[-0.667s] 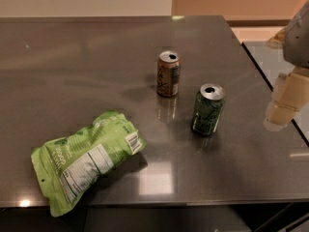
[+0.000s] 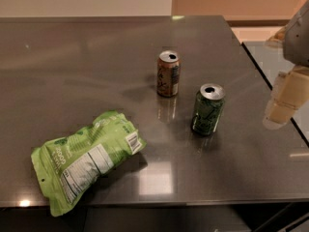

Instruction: Move orange can near green rice chip bag

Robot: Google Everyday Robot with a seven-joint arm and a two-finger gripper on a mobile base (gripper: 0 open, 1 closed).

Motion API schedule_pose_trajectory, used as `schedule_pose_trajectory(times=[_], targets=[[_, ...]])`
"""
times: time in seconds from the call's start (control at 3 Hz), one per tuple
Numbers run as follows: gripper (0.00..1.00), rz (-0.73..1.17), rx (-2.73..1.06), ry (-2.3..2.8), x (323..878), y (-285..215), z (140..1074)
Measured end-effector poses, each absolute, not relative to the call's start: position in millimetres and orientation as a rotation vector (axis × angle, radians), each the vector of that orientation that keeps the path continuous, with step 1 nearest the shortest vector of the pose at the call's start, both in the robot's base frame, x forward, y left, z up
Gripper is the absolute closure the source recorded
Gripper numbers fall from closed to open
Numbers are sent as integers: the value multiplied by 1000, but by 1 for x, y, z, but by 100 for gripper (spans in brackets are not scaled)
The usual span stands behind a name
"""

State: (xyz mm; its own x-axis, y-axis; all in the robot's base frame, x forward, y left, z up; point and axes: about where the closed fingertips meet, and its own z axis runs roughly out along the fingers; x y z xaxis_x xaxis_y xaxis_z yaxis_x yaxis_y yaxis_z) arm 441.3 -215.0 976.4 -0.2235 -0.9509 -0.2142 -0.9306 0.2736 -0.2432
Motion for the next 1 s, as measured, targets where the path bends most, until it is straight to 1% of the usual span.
schedule_pose_trajectory(times=[0.67,1.0], targets=[[0,108,-1582,2198,516,-167,983],[0,180,-1555,2184,541,-137,978]])
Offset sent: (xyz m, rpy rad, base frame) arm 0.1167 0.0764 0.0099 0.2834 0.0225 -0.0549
